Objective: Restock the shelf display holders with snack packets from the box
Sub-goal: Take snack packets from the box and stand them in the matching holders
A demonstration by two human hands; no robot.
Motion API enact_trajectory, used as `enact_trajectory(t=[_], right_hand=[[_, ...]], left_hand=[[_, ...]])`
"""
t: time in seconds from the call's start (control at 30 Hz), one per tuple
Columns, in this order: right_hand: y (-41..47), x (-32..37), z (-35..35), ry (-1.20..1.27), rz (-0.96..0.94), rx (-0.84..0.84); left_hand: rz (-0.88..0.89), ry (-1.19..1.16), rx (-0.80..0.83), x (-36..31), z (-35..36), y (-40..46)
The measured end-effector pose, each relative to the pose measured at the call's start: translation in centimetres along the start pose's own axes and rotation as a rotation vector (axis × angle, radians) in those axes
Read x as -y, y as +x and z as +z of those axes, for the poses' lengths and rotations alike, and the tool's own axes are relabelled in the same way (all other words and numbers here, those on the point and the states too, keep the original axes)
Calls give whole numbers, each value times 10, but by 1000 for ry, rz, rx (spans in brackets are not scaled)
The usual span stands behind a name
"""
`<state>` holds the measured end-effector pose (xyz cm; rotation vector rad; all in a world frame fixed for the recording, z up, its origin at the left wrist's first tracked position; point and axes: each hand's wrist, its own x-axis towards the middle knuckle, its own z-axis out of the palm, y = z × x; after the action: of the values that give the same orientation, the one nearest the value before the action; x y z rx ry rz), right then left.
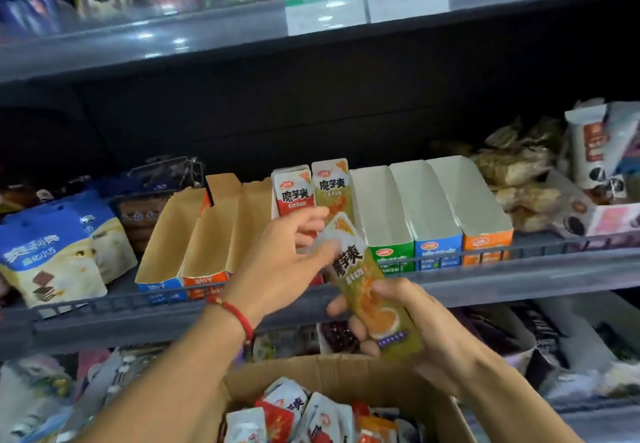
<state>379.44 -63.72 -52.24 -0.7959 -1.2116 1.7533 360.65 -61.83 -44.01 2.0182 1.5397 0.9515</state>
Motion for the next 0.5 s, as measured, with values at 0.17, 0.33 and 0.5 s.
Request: enact_trajectory(t=[0.17,0.33,0.5], right_hand=[[7,10,-16,192,-26,-2],[5,16,-34,-43,-175,-433],[5,19,-41,-89,-220,-607]], left_hand=[[-31,-49,128,-15,-16,46],[88,112,15,-28,-46,106],[107,410,-2,-35,-53,154]])
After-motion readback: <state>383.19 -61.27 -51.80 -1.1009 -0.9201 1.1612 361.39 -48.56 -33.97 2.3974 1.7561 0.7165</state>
